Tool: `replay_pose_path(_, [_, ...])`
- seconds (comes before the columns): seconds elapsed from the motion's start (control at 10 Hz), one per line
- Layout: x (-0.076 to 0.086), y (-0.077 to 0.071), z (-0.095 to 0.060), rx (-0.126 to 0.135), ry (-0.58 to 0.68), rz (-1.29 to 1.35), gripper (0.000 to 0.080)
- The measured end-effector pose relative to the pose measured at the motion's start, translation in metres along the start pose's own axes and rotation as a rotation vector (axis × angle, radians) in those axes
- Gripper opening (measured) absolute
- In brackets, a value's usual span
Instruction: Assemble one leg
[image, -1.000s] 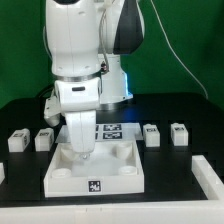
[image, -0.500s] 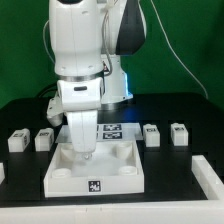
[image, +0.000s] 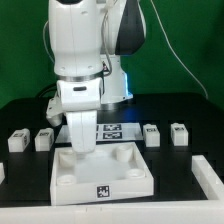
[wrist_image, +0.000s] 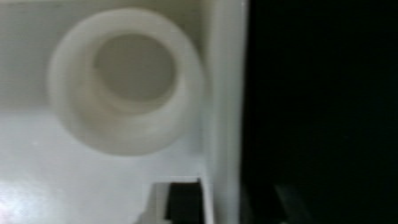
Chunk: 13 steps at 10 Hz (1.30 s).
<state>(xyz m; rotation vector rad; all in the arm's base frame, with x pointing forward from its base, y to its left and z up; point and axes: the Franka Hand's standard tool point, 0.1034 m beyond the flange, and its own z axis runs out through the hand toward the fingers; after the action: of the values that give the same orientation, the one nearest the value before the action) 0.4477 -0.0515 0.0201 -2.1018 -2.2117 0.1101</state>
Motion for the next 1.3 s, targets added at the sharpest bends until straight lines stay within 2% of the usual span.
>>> replay_pose_path(0.1, [0.000, 0.000, 0.000, -0.001, 0.000, 0.000, 0.0058])
replay_pose_path(0.9, [0.003, 0.002, 0.000, -0.002, 0.001, 0.011, 0.0059])
replay_pose_path(1.3, [0.040, 0.015, -0.001, -0.012, 0.018, 0.085, 0.0059])
